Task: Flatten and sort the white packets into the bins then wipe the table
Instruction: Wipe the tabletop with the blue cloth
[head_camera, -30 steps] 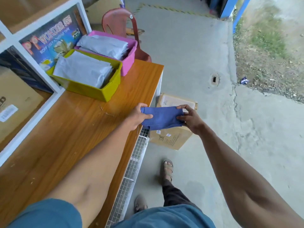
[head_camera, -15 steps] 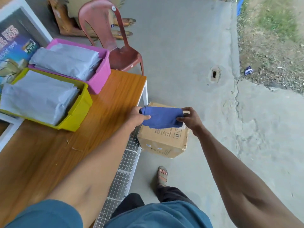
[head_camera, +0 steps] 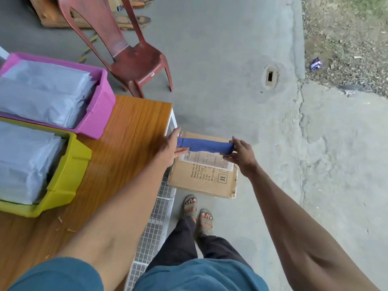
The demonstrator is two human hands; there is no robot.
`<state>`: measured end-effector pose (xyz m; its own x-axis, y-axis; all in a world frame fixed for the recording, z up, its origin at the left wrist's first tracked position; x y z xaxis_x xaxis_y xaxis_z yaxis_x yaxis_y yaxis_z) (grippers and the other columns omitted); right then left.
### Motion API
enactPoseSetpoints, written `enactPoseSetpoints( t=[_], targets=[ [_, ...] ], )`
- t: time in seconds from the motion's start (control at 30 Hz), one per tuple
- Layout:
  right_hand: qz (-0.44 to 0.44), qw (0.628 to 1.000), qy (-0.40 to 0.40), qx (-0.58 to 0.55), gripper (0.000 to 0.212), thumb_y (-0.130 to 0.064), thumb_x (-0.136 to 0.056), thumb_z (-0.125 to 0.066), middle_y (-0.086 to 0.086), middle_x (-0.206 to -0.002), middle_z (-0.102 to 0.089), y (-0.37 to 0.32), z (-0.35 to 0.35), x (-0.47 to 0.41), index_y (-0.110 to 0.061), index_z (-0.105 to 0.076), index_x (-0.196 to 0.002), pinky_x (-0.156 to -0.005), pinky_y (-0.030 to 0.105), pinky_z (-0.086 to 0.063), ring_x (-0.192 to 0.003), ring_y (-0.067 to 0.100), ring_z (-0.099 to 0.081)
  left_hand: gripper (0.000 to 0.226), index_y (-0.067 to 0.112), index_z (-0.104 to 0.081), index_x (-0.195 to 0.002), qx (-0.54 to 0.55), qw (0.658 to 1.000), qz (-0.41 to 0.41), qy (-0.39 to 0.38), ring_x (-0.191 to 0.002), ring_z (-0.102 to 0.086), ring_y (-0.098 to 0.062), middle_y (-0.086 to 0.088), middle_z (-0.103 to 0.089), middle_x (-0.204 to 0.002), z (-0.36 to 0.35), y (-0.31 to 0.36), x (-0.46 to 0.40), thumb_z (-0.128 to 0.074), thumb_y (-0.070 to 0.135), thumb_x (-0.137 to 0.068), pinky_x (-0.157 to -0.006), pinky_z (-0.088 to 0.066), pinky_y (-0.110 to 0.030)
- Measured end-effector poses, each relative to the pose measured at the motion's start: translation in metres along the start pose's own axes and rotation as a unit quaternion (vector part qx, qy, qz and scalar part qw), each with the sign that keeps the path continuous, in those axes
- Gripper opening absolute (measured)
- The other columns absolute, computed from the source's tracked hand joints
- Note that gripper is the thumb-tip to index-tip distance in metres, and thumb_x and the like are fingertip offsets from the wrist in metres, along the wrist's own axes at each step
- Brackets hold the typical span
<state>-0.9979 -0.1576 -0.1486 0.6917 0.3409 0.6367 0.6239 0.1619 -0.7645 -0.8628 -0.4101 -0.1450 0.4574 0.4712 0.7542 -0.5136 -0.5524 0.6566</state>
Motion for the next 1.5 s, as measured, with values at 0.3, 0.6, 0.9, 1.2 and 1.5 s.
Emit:
enactPoseSetpoints(
  t=[0.3,0.6,0.9,1.2,1.5],
  targets=[
    [0.022,0.986,0.085,0.144,0.035,0.012,-0.084,-0.069,0.007,-0.099,-0.067,0.030,0.016,-0.046,-0.008,-0.062,-0.112,-0.064,0.025,-0.057,-0.081,0.019,-0.067,0.050,0.023,-0.061,-0.121,-0.335,0.935,-0.118,0.016,-0.099,-0.067,-0.022,0.002,-0.063,-0.113,-0.030,-0.015,-0.078,-0.086,0.013,-0.079,-0.085,-0.059,-0.039],
    [0.080,0.944,0.153,0.281,0.033,0.008,-0.078,-0.064,-0.004,-0.087,-0.076,0.084,0.033,-0.095,-0.021,-0.076,-0.087,-0.076,0.024,-0.057,-0.078,0.011,-0.071,0.050,0.035,-0.050,-0.103,-0.404,0.904,-0.137,0.038,-0.104,-0.064,-0.026,-0.006,-0.062,-0.120,-0.048,-0.069,-0.159,-0.079,0.008,-0.074,-0.084,-0.057,-0.037],
    [0.139,0.877,0.113,0.446,0.027,0.006,-0.087,-0.059,0.013,-0.092,-0.071,0.113,0.019,-0.128,-0.004,-0.080,-0.099,-0.072,0.030,-0.055,-0.078,0.029,-0.066,0.034,0.019,-0.047,-0.091,-0.446,0.876,-0.164,0.080,-0.100,-0.052,-0.025,-0.003,-0.054,-0.106,-0.048,-0.089,-0.178,-0.072,-0.001,-0.078,-0.077,-0.041,-0.033],
    [0.040,0.812,0.061,0.579,0.027,0.009,-0.085,-0.046,0.014,-0.106,-0.061,0.138,0.001,-0.157,-0.006,-0.068,-0.090,-0.069,0.044,-0.058,-0.074,0.035,-0.058,0.033,0.010,-0.052,-0.102,-0.506,0.842,-0.161,0.095,-0.100,-0.058,-0.032,-0.014,-0.056,-0.112,-0.055,-0.090,-0.186,-0.078,0.001,-0.084,-0.086,-0.053,-0.046],
    [0.140,0.850,0.047,0.506,0.033,0.009,-0.090,-0.052,0.022,-0.102,-0.076,0.116,-0.025,-0.148,0.000,-0.075,-0.112,-0.078,0.042,-0.059,-0.090,0.040,-0.072,0.015,0.018,-0.069,-0.108,-0.469,0.868,-0.160,-0.028,-0.098,-0.071,-0.022,-0.002,-0.074,-0.105,-0.090,-0.107,-0.166,-0.068,0.014,-0.094,-0.087,-0.054,-0.031]
  ],
)
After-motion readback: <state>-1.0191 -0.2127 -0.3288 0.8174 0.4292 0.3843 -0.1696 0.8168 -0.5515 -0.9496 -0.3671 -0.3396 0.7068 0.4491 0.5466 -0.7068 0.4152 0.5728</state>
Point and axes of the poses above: each hand's wrist, its own x-axis away from the middle knuckle, its own z-axis out of the back of the hand, y = z × x, the point moved 10 cm from there along -x, towards the middle knuckle
